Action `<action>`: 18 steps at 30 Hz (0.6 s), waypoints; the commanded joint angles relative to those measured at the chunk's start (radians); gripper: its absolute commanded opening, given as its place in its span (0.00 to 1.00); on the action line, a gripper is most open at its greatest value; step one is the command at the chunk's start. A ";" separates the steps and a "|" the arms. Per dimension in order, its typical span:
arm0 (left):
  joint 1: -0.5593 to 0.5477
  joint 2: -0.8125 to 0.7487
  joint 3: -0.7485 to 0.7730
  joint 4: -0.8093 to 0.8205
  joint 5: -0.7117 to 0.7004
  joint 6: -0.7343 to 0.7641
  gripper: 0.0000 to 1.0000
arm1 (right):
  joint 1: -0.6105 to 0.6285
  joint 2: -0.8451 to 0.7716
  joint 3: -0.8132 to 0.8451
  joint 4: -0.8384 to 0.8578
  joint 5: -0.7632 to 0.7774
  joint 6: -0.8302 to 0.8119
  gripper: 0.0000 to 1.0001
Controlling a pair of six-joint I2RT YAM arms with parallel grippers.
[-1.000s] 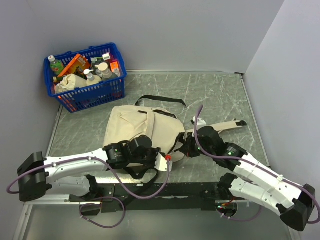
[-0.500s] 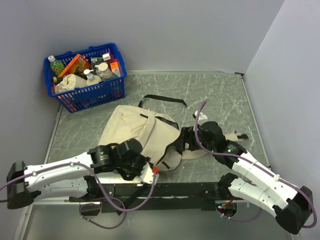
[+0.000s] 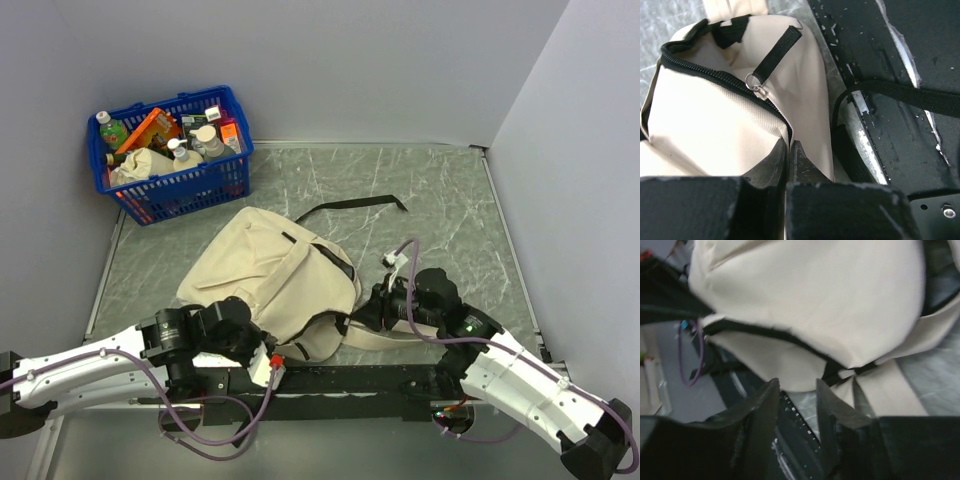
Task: Pack the student bag
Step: Adjust the student bag at the center of the board.
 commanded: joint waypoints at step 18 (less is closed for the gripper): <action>0.168 -0.031 0.049 -0.039 -0.043 -0.022 0.01 | 0.244 0.562 0.112 0.382 -0.114 -0.229 0.84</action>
